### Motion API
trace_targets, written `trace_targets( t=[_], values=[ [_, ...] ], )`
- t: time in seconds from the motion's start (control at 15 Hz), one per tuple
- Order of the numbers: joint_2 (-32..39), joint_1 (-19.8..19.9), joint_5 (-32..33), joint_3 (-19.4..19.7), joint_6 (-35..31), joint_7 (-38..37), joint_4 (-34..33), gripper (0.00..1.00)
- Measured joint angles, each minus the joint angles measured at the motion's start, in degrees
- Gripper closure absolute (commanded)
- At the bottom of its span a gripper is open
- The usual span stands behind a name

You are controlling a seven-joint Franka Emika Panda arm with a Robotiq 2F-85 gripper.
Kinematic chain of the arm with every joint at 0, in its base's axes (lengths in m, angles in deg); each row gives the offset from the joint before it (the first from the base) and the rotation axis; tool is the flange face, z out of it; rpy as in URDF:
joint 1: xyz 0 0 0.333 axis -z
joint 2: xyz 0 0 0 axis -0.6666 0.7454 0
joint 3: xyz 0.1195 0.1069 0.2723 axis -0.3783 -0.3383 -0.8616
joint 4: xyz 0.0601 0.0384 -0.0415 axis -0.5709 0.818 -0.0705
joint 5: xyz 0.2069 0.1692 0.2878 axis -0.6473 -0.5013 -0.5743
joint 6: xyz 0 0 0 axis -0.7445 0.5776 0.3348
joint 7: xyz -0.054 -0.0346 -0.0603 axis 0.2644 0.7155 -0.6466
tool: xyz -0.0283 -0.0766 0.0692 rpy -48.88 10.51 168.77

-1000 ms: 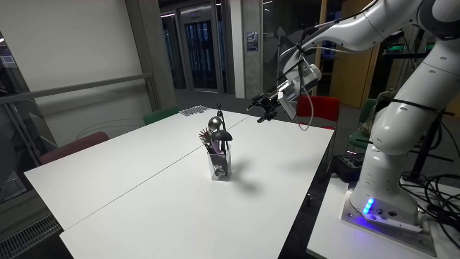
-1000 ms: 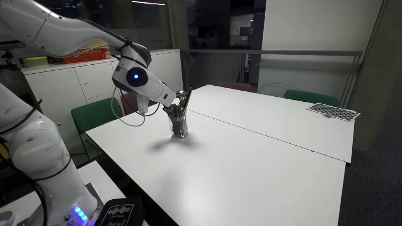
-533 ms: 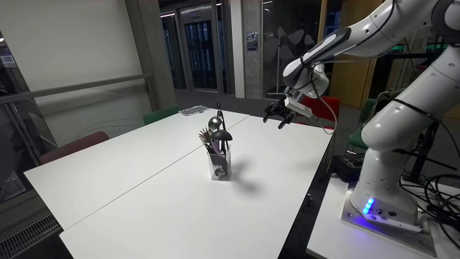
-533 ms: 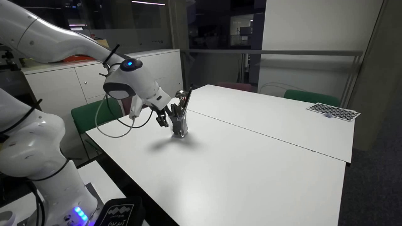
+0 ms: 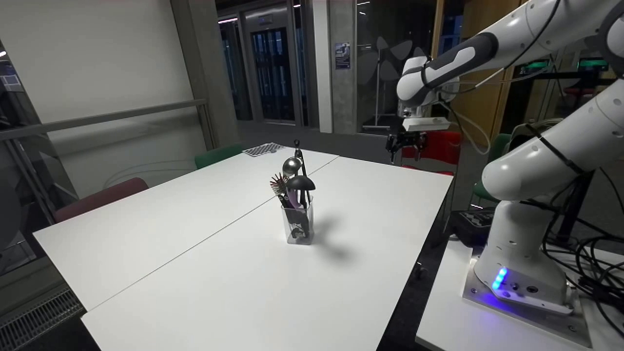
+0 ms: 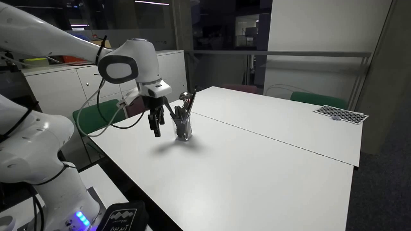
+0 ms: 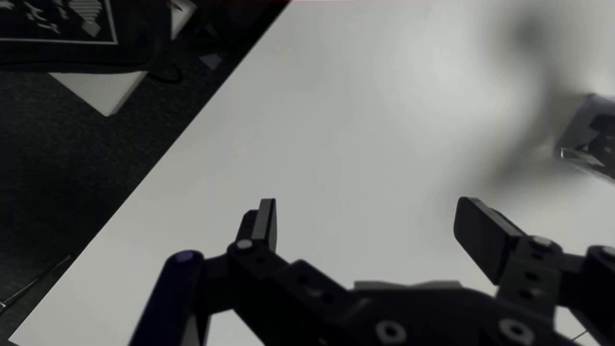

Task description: Pick up the mental object from the table and put it in the cup

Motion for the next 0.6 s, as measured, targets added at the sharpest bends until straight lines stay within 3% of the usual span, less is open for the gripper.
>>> trace_targets(
  t=[0.2, 0.6],
  values=[
    [-0.1, -6.6, 3.6, 7.8, 7.1, 2.6, -3.7, 0.00],
    [-0.1, -7.3, 3.8, 8.4, 7.6, 3.0, -4.1, 0.00]
  ],
)
